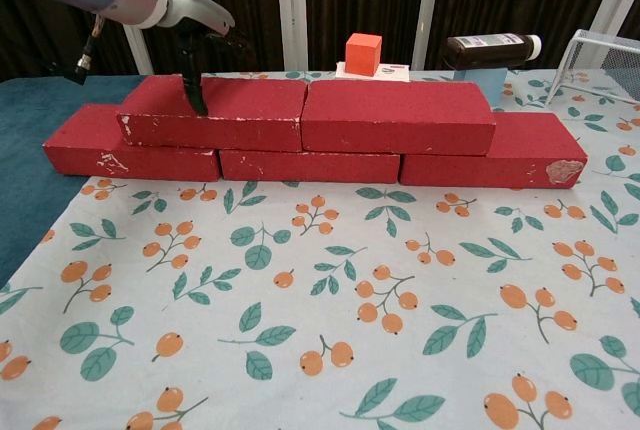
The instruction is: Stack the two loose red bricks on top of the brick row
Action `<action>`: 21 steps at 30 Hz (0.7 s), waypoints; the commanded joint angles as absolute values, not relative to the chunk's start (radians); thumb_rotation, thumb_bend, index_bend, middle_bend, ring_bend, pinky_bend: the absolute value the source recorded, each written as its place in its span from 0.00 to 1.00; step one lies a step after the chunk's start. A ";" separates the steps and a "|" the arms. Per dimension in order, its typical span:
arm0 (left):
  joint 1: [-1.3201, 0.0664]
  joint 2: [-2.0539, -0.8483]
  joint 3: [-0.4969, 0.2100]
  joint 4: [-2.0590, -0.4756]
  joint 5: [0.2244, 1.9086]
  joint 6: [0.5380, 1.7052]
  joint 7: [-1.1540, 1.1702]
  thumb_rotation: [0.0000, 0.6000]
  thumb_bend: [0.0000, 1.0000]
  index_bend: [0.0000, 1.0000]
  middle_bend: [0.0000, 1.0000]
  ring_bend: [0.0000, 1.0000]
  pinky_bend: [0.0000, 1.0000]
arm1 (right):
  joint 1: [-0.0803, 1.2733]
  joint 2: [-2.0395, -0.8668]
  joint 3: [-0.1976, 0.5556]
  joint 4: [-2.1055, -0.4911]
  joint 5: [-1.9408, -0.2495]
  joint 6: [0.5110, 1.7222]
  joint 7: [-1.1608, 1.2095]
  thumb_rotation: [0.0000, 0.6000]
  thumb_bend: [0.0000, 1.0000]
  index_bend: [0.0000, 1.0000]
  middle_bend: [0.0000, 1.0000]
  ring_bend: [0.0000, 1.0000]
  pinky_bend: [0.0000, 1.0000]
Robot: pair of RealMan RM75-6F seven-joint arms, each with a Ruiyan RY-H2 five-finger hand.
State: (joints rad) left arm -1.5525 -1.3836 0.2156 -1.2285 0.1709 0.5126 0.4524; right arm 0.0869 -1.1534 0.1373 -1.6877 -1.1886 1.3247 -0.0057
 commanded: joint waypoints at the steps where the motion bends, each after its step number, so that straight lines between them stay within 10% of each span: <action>1: -1.548 -1.289 0.201 -1.333 0.179 0.563 0.435 1.00 0.00 0.00 0.00 0.00 0.13 | 0.087 -1.153 0.137 -1.688 -1.189 1.323 -0.003 1.00 0.05 0.00 0.01 0.00 0.00; 21: -1.212 -1.151 0.181 -1.460 0.444 0.708 0.264 1.00 0.00 0.17 0.06 0.00 0.10 | 0.087 -1.153 0.132 -1.693 -1.205 1.324 0.006 1.00 0.05 0.00 0.01 0.00 0.00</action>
